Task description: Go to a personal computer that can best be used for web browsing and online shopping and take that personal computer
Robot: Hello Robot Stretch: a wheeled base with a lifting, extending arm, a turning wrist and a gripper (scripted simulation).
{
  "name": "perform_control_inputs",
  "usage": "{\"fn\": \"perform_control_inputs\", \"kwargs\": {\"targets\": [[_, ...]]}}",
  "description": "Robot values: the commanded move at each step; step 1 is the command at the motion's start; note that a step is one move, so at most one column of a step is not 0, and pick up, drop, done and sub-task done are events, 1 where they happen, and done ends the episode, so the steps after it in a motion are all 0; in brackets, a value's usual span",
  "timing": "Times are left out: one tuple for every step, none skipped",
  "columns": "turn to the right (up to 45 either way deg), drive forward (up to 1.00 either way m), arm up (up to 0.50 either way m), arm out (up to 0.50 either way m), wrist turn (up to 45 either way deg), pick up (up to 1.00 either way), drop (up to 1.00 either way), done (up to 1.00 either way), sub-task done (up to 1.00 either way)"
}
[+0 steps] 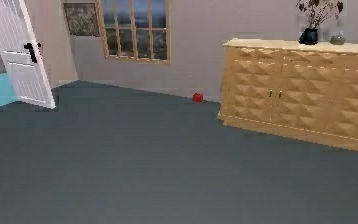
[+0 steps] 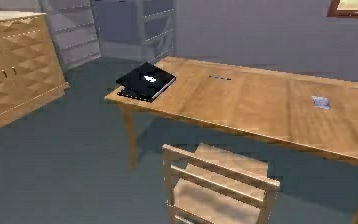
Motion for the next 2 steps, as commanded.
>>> {"fn": "perform_control_inputs", "kwargs": {"targets": [[45.0, 0.0, 0.0, 0.0, 0.0, 0.0, 0.0, 0.0, 0.0], [15.0, 0.0, 0.0, 0.0, 0.0, 0.0, 0.0, 0.0, 0.0]]}}
